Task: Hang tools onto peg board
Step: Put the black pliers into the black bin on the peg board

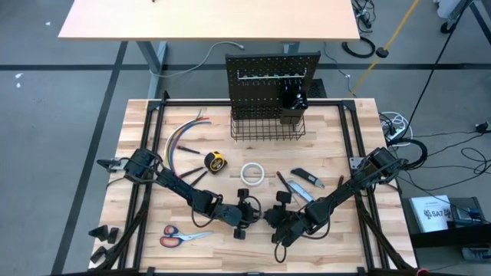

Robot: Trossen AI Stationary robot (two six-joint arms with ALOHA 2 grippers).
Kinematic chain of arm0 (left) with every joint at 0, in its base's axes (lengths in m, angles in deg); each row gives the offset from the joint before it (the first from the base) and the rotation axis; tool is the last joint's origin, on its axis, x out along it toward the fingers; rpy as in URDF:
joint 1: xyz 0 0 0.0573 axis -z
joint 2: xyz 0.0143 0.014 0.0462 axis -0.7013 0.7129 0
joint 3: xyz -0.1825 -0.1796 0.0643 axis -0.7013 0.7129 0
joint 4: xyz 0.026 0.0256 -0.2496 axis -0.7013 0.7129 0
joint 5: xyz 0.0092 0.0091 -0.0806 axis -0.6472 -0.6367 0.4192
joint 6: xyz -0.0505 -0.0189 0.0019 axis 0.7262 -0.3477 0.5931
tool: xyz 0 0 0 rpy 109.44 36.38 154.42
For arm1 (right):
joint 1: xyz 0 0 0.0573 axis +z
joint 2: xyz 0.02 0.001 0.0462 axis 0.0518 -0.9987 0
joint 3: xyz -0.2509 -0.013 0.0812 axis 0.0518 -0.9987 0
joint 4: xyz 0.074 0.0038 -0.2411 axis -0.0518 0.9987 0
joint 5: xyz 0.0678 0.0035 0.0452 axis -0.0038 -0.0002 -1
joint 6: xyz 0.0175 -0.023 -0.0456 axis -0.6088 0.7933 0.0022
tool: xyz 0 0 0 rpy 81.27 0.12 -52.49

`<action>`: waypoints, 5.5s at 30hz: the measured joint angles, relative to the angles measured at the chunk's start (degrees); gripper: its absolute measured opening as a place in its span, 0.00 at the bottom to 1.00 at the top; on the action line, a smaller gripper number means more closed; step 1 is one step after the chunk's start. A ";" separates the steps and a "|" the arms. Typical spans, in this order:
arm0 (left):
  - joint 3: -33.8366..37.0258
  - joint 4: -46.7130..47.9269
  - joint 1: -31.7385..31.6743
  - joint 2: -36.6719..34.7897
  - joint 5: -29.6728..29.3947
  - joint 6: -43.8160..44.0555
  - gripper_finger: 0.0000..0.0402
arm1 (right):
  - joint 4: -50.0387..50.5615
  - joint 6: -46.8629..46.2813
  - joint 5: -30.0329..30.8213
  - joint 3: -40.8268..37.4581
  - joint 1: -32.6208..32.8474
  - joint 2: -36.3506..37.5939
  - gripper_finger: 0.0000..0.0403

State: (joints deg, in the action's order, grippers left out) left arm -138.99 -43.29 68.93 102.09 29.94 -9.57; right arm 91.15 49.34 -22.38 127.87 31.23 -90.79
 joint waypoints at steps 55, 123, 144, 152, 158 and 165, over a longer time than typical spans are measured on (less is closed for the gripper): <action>15.47 -54.70 3.87 -19.83 -2.61 -12.33 0.02 | -0.88 -15.94 40.98 -13.03 20.19 24.54 0.48; 14.88 -25.93 2.36 -29.62 -24.41 -12.62 0.39 | -57.57 58.02 27.03 -13.00 -5.51 39.42 0.08; 14.88 -19.91 2.67 -31.71 -24.48 -10.22 0.40 | -25.27 39.29 21.66 -12.98 -35.44 52.34 0.08; 14.88 -19.50 2.69 -31.71 -24.48 -10.22 0.40 | -19.81 31.75 13.35 -12.96 -41.43 50.66 0.08; 14.88 -18.86 2.69 -31.69 -24.49 -10.20 0.40 | -13.12 27.72 12.25 -12.96 -44.21 50.49 0.08; 14.88 -18.87 2.69 -31.69 -24.50 -10.17 0.40 | -11.75 26.51 9.88 -12.96 -45.88 50.49 0.08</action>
State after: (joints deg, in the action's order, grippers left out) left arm -124.10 -62.16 71.62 70.40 5.44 -19.74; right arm 79.40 75.84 -12.50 114.91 -14.65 -40.30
